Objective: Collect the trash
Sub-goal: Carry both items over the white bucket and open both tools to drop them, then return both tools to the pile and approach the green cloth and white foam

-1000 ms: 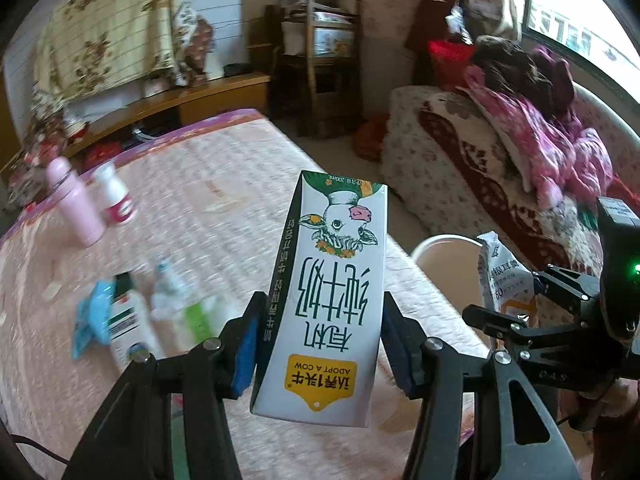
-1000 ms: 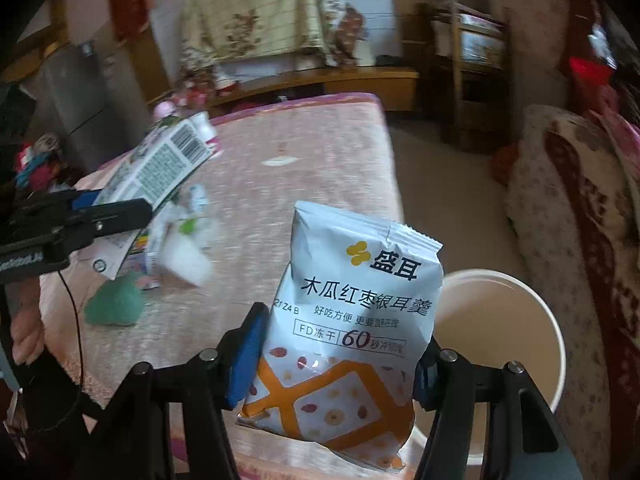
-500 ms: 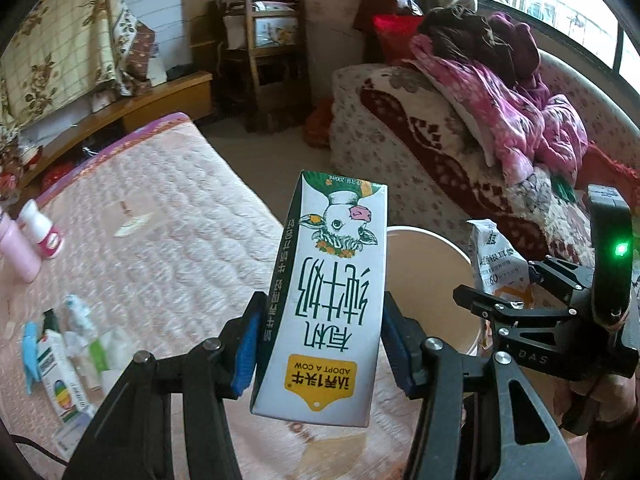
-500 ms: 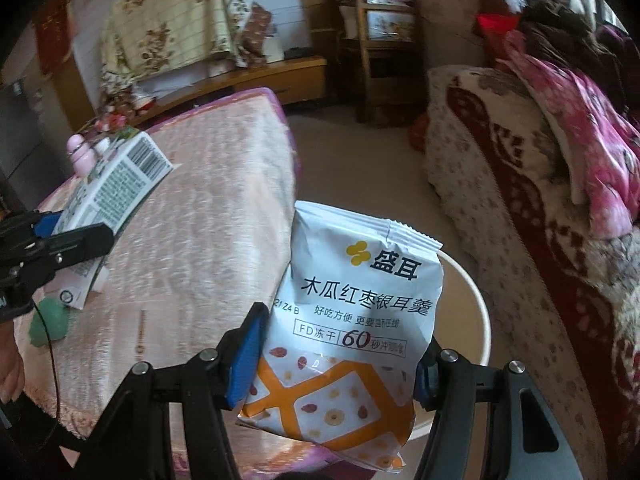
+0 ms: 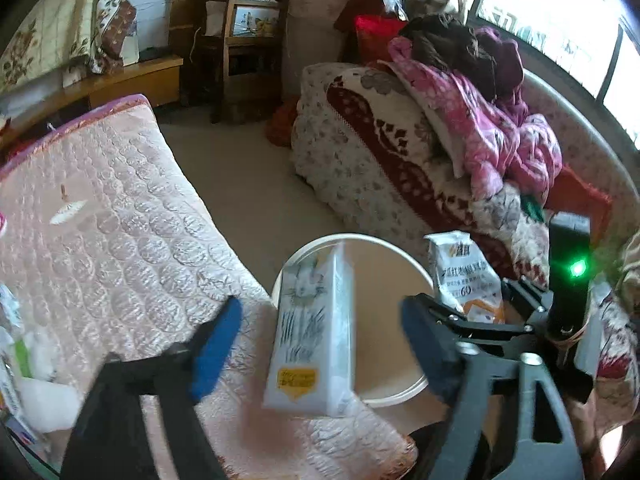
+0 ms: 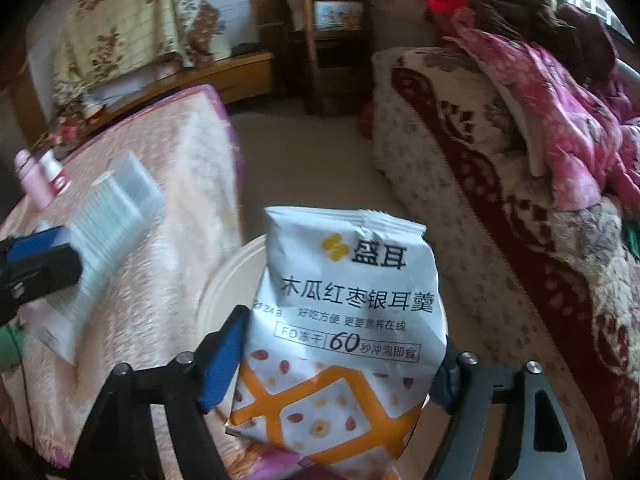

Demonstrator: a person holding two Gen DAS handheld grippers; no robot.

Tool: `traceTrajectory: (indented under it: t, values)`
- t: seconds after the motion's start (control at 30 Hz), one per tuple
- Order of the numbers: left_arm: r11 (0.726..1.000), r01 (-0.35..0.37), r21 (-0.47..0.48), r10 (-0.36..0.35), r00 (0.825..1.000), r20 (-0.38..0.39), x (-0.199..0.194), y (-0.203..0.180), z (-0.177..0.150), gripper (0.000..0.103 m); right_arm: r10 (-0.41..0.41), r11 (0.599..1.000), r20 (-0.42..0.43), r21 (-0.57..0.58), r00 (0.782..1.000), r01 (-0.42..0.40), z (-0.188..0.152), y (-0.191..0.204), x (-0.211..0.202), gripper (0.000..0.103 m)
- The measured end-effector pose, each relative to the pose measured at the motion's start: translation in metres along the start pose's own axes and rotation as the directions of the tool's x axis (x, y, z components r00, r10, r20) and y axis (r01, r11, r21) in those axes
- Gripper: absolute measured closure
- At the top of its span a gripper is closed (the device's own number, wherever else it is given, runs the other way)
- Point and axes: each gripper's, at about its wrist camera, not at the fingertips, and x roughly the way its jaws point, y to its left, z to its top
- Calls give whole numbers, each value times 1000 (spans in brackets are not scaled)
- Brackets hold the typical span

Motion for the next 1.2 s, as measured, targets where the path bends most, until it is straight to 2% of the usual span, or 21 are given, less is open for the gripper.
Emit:
traceTrajectory:
  t: [0.1, 0.33, 0.4, 0.6, 0.77, 1.2]
  values:
    - [1000, 9, -16, -9, 1000, 3, -6, 5, -2, 18, 8, 999, 19, 40, 1000, -9, -1, -6, -3, 18]
    - [993, -120, -9, 120, 992, 35, -31, 22, -10, 18, 37, 999, -11, 21, 999, -37, -3, 7, 0, 18]
    - [985, -170, -11, 170, 984, 44, -39, 29, -13, 18, 51, 999, -15, 14, 999, -51, -4, 14, -1, 18]
    - [966, -259, -15, 260, 963, 74, -65, 49, -22, 18, 65, 996, 8, -67, 998, -64, -5, 49, -13, 18]
    - [952, -304, -34, 306, 948, 92, -89, 66, -31, 18, 98, 989, 33, -118, 995, -93, 0, 82, -26, 18]
    - [900, -423, -110, 435, 892, 126, -156, 122, -65, 18, 214, 950, 31, -239, 976, -201, 0, 181, -38, 18]
